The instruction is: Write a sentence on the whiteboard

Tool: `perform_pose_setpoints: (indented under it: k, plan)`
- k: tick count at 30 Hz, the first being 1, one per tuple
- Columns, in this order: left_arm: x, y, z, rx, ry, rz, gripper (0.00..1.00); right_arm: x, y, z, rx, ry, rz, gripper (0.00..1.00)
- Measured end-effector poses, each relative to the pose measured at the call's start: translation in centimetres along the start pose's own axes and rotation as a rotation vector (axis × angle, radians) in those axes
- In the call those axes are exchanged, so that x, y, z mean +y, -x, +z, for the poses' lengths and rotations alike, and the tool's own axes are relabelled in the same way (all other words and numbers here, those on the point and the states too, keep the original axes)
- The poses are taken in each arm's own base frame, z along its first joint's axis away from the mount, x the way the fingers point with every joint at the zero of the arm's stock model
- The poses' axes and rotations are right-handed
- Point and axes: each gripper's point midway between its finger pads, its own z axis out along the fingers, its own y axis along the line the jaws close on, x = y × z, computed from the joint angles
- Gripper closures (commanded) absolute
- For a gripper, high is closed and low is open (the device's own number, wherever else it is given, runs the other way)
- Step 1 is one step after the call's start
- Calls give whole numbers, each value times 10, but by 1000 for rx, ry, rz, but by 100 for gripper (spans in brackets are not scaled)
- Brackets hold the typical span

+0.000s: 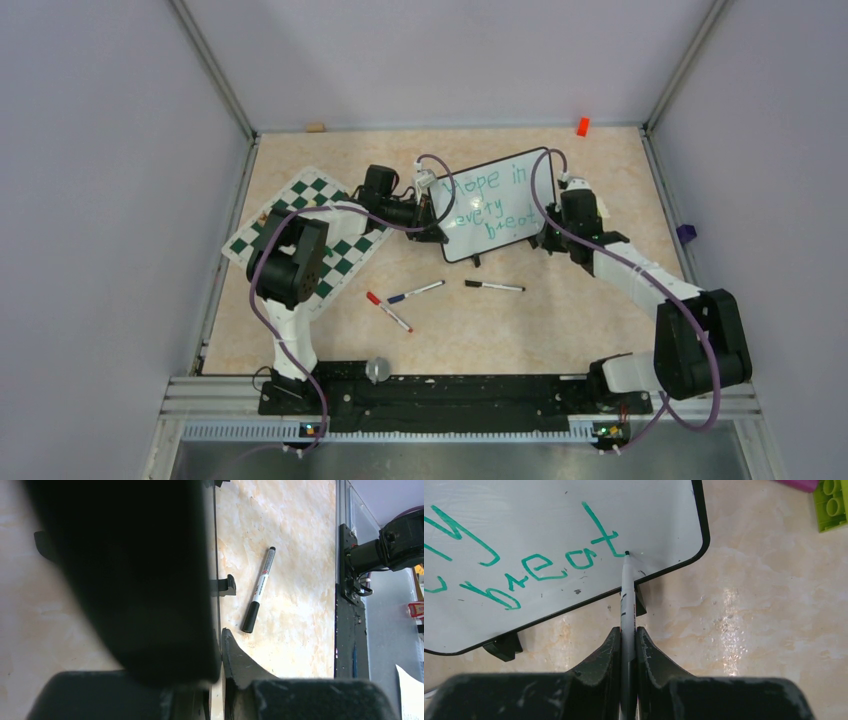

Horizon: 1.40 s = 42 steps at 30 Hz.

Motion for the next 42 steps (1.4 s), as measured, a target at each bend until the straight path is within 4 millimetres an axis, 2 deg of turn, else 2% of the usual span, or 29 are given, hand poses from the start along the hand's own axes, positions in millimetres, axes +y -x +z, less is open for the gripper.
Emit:
perform_pose_setpoints:
  k: [9, 17, 27, 42]
  plan:
    - [0, 0, 0, -1, 0, 2, 100, 9, 29, -5, -55, 15, 3, 100]
    - [0, 0, 0, -1, 0, 3, 100, 9, 42, -18, -104, 12, 6, 100]
    - [0, 0, 0, -1, 0, 3, 100, 5, 45, -9, -87, -3, 12, 100]
    - [0, 0, 0, 0, 0, 1, 100, 5, 36, -1, -54, 1, 11, 100]
